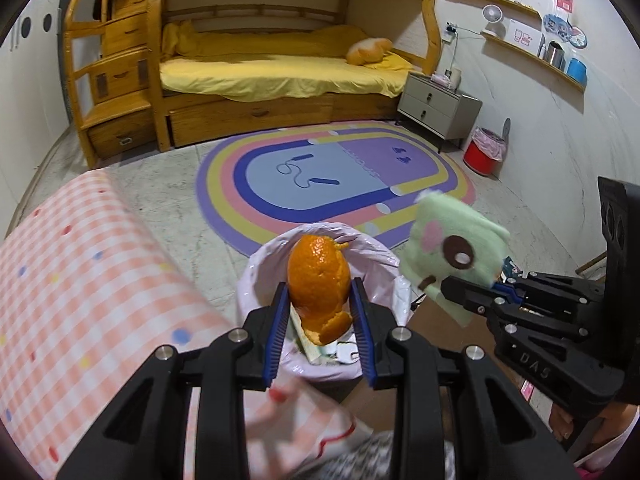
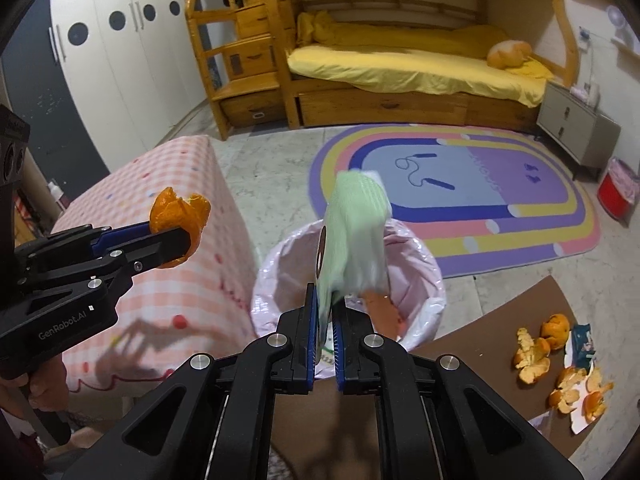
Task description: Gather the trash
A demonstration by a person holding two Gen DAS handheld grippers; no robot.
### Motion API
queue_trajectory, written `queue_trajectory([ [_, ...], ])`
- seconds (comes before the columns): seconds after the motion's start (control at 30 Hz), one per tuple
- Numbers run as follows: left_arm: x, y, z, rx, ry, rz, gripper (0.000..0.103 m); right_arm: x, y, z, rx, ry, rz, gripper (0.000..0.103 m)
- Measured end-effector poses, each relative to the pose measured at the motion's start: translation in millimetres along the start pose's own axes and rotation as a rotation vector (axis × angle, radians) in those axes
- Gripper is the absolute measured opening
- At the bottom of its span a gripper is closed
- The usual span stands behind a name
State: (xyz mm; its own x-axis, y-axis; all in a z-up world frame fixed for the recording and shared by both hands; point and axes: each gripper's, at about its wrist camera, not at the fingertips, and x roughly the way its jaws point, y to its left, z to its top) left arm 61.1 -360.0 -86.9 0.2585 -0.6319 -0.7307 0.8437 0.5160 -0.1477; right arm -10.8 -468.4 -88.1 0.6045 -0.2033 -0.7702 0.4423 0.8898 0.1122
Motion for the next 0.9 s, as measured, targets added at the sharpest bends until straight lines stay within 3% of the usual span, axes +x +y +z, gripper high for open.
queue_trajectory([
  [0.27,28,-8,25,0.0,0.001,-0.017,0.032,33,-24,14,0.039,0.007,-0.002,0.008],
  [0.3,29,-7,26,0.001,-0.005,-0.01,0.038,37,-26,16,0.047,0.008,0.01,0.008],
  [0.33,29,-7,28,0.0,-0.015,-0.005,0.055,42,-28,17,0.052,0.011,0.016,0.009],
  [0.37,27,-6,30,-0.004,-0.029,0.0,0.064,47,-31,18,0.055,0.016,0.009,0.012],
  [0.4,24,-4,30,-0.01,-0.045,0.009,0.074,49,-32,19,0.058,0.017,0.012,0.022],
  [0.43,22,-4,32,-0.015,-0.055,0.019,0.077,49,-35,19,0.067,0.012,0.013,0.028],
  [0.5,18,2,31,-0.028,-0.063,0.04,0.078,44,-39,18,0.085,-0.008,0.006,0.038],
  [0.9,-40,34,3,-0.131,-0.082,0.169,0.079,-32,-17,6,0.086,-0.065,0.022,0.043],
])
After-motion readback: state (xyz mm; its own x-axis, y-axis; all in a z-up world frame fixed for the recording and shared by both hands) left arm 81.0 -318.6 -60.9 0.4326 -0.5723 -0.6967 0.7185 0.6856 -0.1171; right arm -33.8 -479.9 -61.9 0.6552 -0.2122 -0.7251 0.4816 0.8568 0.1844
